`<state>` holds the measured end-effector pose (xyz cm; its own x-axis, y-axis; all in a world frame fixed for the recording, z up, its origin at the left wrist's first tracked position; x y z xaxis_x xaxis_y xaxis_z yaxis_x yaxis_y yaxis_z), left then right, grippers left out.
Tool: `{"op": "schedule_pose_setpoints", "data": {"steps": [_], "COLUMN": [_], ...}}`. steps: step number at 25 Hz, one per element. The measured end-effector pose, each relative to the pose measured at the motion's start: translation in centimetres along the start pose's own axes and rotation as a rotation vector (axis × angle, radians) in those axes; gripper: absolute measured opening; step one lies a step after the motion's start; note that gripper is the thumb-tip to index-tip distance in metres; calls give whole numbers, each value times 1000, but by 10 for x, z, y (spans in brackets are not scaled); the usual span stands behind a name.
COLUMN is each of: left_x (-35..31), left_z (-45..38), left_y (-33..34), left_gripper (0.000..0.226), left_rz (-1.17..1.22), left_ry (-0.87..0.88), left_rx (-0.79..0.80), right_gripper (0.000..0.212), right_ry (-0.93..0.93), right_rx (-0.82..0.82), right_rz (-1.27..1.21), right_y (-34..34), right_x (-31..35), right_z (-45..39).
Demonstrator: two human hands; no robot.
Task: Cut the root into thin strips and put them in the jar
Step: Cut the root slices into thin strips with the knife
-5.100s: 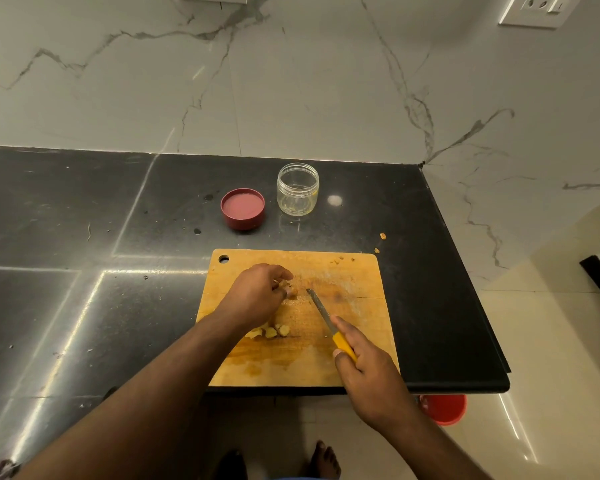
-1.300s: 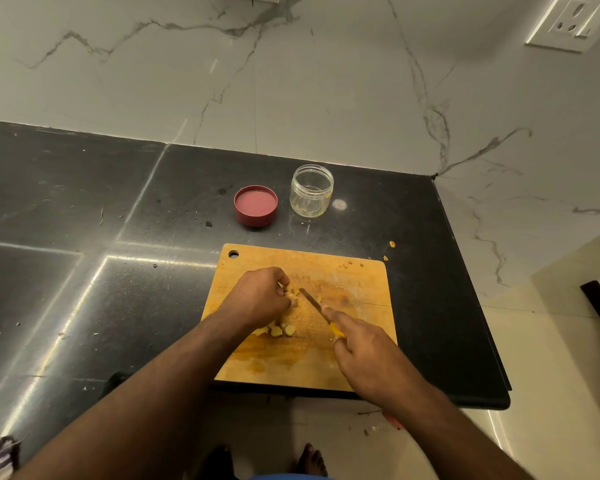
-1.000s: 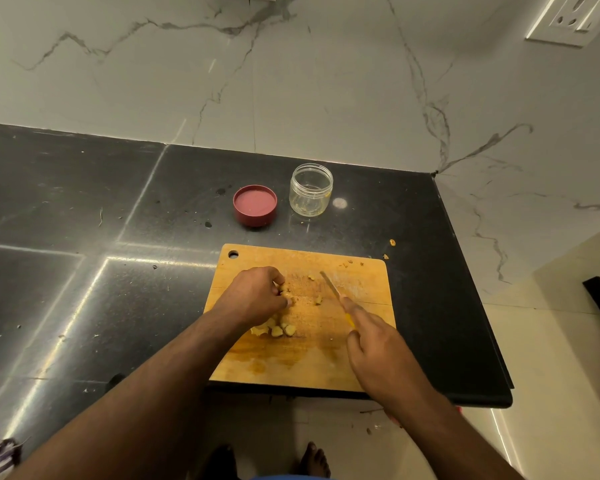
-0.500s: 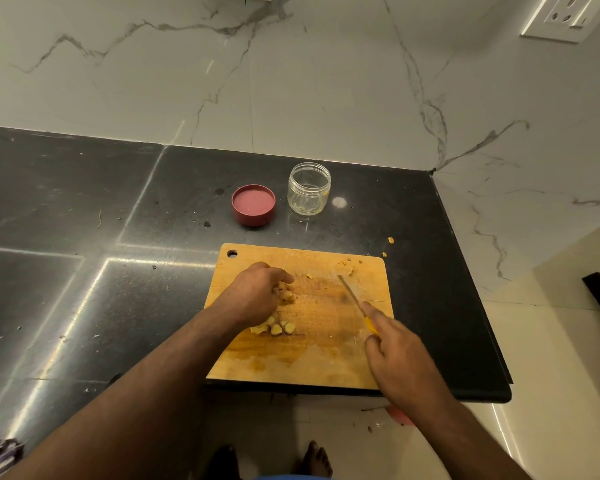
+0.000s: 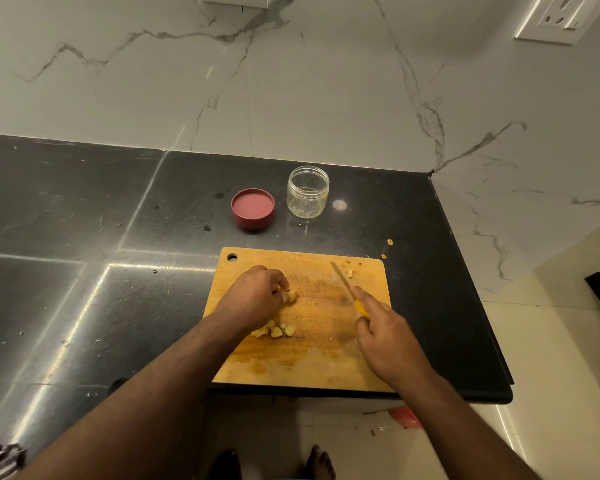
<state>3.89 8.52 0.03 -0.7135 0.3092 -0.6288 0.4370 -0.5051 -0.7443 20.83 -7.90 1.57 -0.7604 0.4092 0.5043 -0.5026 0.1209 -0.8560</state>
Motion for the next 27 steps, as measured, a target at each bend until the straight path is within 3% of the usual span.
{"op": "schedule_pose_setpoints", "data": {"steps": [4,9,16,27], "left_x": [0,-3,0,-4], "left_z": [0,-1,-3,-3], "left_y": [3,5,1,8], "left_gripper": [25,42,55,43], "left_rz": [1,86,97,70], "left_ry": [-30,-58,-39,-33], "left_rx": [12,98,219,96], "right_gripper": [53,53,53,50], "right_ry": [-7,163,83,52], "right_rx": [46,-53,9,80], "right_rz": [-20,-14,-114,-193], "right_y": [3,-12,-2,8], "right_x": [-7,-29,-8,24], "right_z": [14,14,25,40]}}
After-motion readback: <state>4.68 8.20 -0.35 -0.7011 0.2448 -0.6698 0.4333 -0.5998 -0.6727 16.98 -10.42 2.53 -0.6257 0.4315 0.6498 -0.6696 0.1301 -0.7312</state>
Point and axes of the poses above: each hand's wrist, its own z-axis away from the middle knuckle, its own y-axis out of the palm, x = y × z, the point moved 2 cm from there along -z, towards the middle knuckle, and after that the axes turned 6 degrees about z, right-handed, at the moved point
